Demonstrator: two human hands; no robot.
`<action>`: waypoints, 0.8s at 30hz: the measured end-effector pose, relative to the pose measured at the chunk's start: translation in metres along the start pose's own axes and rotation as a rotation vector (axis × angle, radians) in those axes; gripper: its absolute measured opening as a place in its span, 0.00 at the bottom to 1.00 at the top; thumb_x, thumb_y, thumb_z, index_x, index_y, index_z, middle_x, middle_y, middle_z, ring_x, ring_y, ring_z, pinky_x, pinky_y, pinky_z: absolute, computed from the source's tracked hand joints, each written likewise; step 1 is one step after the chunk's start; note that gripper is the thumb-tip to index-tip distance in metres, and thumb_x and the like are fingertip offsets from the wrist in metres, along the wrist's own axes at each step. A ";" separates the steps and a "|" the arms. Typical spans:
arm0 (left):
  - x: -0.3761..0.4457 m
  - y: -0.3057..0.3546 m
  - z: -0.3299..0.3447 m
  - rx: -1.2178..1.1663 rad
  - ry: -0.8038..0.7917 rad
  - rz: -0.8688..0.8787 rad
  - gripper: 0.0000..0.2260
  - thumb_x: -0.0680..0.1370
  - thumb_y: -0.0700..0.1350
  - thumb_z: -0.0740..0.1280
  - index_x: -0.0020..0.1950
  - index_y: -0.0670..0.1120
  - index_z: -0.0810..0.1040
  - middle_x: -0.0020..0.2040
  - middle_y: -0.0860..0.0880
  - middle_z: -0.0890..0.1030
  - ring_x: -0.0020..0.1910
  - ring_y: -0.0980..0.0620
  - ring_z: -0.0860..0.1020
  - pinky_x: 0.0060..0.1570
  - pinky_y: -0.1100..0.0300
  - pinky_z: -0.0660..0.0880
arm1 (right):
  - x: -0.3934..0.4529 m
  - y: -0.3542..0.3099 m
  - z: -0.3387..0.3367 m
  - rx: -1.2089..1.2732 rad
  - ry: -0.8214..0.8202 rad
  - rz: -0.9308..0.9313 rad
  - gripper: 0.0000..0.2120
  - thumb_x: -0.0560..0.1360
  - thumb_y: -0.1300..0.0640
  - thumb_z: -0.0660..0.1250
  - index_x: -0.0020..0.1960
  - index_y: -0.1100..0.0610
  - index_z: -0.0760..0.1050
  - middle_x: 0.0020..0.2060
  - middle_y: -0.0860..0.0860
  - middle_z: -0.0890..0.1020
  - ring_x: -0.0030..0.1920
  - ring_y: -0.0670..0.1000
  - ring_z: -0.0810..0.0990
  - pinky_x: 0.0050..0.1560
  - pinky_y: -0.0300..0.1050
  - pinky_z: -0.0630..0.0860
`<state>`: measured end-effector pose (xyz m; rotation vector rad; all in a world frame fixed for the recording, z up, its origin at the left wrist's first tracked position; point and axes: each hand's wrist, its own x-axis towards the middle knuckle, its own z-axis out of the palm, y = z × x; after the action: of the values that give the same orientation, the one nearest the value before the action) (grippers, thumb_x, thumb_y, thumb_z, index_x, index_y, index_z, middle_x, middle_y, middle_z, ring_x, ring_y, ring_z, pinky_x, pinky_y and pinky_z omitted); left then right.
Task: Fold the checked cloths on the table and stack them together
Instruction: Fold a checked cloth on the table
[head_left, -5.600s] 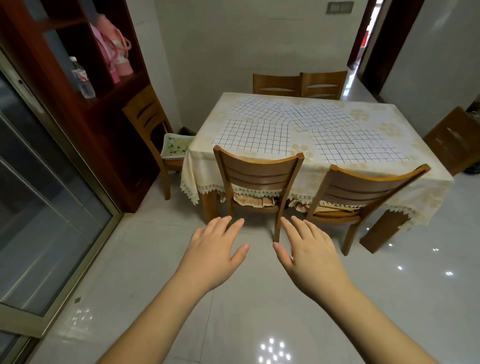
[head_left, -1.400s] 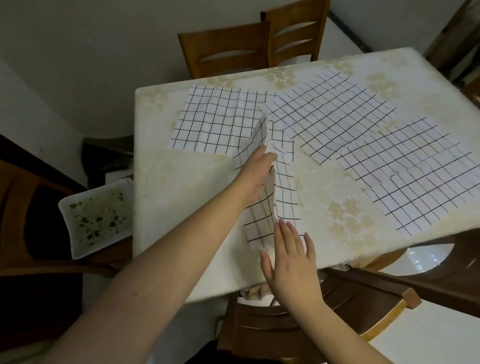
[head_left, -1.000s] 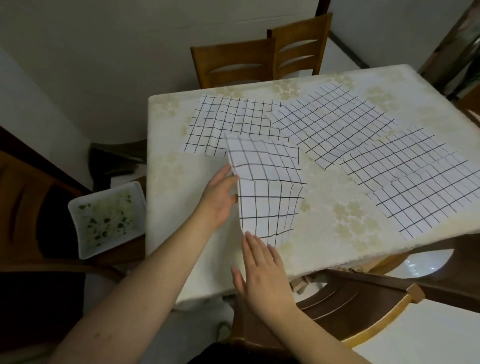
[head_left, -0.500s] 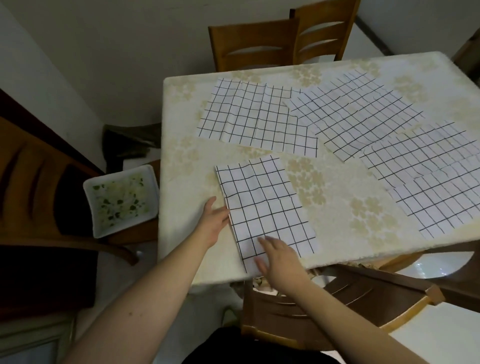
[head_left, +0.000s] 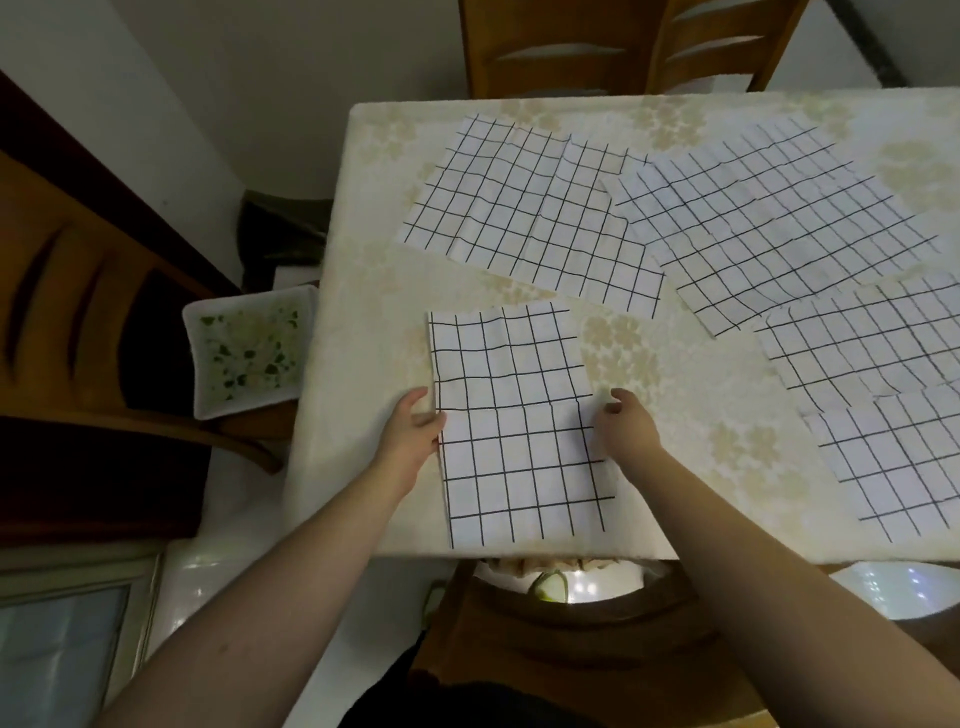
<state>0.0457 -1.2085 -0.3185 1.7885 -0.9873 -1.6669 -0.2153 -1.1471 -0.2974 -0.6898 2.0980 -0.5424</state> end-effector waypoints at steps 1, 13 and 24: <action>-0.002 0.000 0.000 0.010 0.006 0.025 0.22 0.80 0.38 0.66 0.72 0.51 0.67 0.54 0.44 0.78 0.45 0.55 0.78 0.41 0.63 0.76 | 0.006 -0.001 -0.002 -0.008 -0.002 0.003 0.25 0.78 0.62 0.59 0.75 0.57 0.62 0.57 0.57 0.78 0.48 0.57 0.77 0.42 0.44 0.72; -0.035 0.040 -0.009 0.245 -0.065 0.336 0.09 0.77 0.38 0.70 0.52 0.50 0.83 0.44 0.54 0.83 0.43 0.65 0.79 0.51 0.70 0.73 | 0.025 0.004 -0.003 0.001 -0.229 -0.135 0.34 0.69 0.44 0.76 0.71 0.49 0.68 0.57 0.55 0.77 0.55 0.54 0.75 0.56 0.45 0.70; -0.073 0.056 -0.030 0.598 0.017 0.560 0.07 0.76 0.45 0.73 0.52 0.55 0.83 0.48 0.57 0.84 0.49 0.70 0.79 0.47 0.78 0.70 | -0.008 0.015 0.016 -0.411 0.013 -0.597 0.11 0.72 0.49 0.73 0.54 0.48 0.81 0.64 0.48 0.75 0.68 0.56 0.66 0.62 0.53 0.60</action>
<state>0.0669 -1.1894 -0.2260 1.6179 -1.9138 -1.0650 -0.2024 -1.1325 -0.3106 -1.5773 2.0175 -0.4274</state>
